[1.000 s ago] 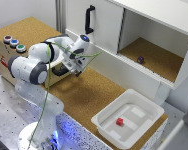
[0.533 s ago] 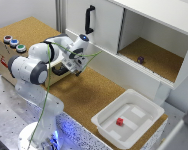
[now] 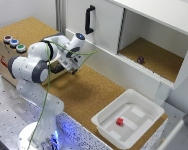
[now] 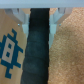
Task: Push the drawer
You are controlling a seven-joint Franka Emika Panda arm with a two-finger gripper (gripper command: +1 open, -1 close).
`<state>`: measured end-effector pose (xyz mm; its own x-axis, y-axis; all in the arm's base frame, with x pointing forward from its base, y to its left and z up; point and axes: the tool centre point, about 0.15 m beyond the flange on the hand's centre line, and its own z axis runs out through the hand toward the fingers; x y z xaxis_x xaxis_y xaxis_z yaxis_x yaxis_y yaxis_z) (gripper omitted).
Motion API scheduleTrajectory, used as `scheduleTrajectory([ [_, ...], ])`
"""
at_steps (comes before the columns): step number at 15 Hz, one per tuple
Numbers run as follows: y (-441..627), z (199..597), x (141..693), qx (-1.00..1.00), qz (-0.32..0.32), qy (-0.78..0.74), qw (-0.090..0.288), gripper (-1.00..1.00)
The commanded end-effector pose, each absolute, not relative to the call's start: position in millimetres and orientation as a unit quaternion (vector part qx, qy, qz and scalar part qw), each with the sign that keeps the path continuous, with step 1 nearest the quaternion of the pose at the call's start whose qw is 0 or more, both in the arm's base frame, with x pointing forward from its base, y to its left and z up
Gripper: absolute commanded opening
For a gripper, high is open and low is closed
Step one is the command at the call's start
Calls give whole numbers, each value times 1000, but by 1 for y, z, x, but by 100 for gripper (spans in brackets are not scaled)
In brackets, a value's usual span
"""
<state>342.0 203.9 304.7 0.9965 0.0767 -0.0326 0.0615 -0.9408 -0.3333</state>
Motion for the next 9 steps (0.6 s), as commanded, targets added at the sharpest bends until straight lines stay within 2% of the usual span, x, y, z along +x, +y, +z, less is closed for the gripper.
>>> scheduleTrajectory([
  [1,262,284,341,-985,38,-44,164,-100],
  [9,333,281,334,-981,44,-97,159,-100],
])
